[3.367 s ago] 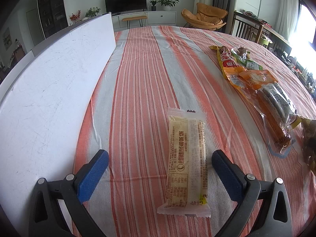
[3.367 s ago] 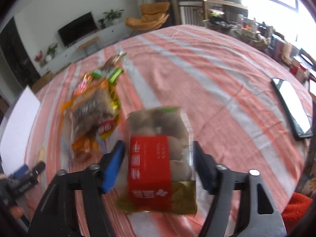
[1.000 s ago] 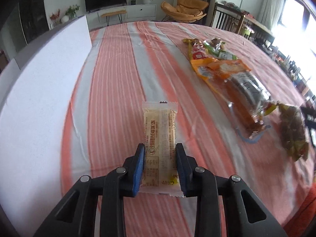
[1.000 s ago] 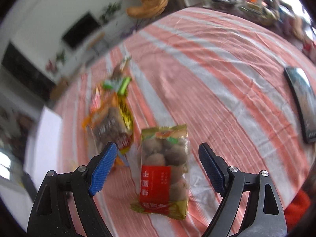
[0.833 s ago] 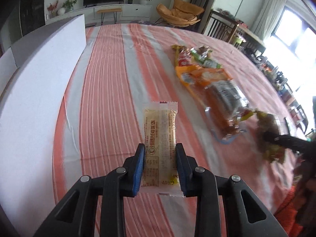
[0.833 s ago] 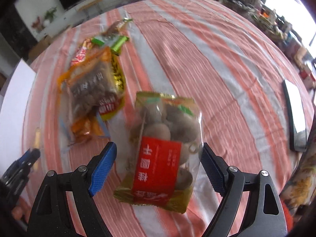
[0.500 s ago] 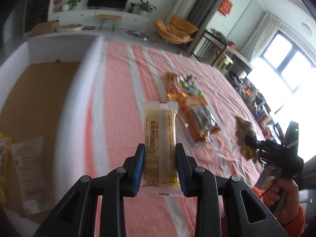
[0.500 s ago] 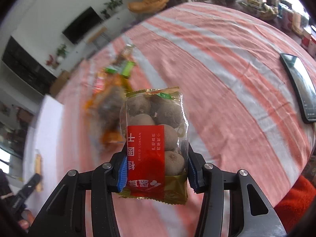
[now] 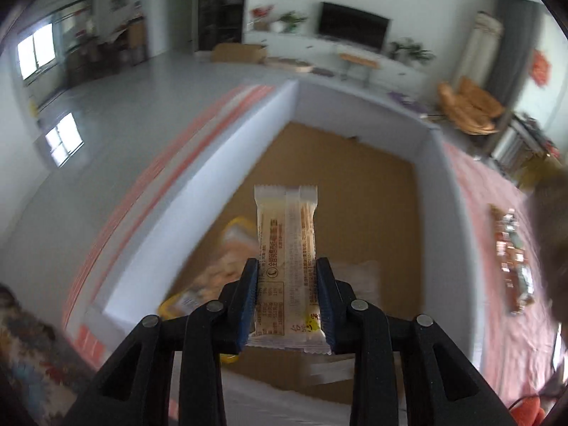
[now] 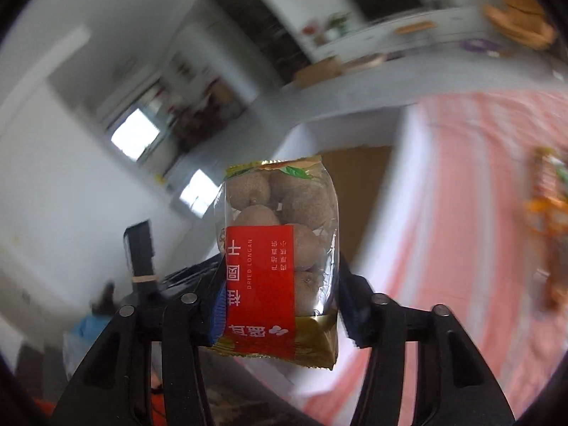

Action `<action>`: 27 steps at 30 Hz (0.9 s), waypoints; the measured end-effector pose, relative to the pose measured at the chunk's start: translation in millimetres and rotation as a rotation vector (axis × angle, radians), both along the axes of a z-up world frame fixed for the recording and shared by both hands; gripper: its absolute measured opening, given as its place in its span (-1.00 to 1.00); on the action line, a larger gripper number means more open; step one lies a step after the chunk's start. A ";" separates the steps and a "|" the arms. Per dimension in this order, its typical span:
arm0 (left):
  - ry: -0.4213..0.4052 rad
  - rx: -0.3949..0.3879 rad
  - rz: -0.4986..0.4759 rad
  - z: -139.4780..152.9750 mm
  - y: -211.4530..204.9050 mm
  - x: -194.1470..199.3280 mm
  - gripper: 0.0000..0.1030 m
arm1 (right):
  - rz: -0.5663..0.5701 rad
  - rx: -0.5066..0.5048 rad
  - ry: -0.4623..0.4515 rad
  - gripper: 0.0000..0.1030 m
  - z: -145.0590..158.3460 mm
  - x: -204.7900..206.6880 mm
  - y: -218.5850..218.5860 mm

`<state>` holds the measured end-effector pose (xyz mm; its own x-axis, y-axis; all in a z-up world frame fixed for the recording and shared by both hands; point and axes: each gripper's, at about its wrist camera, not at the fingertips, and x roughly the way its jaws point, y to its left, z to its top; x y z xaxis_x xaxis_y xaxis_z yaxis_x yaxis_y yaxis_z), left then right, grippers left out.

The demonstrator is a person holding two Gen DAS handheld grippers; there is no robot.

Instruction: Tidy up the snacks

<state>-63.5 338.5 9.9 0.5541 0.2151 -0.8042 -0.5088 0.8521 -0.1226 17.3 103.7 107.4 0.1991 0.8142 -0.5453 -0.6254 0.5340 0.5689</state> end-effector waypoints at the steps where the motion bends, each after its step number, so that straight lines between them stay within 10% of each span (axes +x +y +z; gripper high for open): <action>1: 0.015 -0.012 0.011 -5.8 2.5 -0.5 -0.09 | 0.042 -0.008 0.015 0.26 -7.6 0.8 15.4; 5: -0.017 -0.003 0.041 -8.1 -0.4 -8.3 0.70 | 0.067 -0.025 0.057 0.28 -32.2 6.8 33.1; 10: -0.102 -0.025 -0.055 8.8 -28.5 1.5 0.72 | -0.107 -0.100 -0.062 0.39 -44.3 13.0 -32.5; 17: -0.191 -0.134 -0.427 27.7 -162.7 46.3 0.92 | -0.728 -0.538 -0.180 0.39 -129.5 41.9 -192.6; 22: -0.106 -0.138 -0.644 -5.5 -262.9 88.8 0.94 | -0.942 -0.639 -0.073 0.39 -163.2 54.2 -293.7; 27: -0.031 0.001 -0.634 -61.3 -301.1 136.6 0.93 | -1.015 -0.665 -0.058 0.39 -170.6 52.7 -337.8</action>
<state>73.1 37.4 -51.3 0.5974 -0.1614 -0.7855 0.0982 0.9869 -0.1281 70.0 -234.1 -63.2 0.6219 -0.1613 -0.7663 0.2312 0.9728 -0.0171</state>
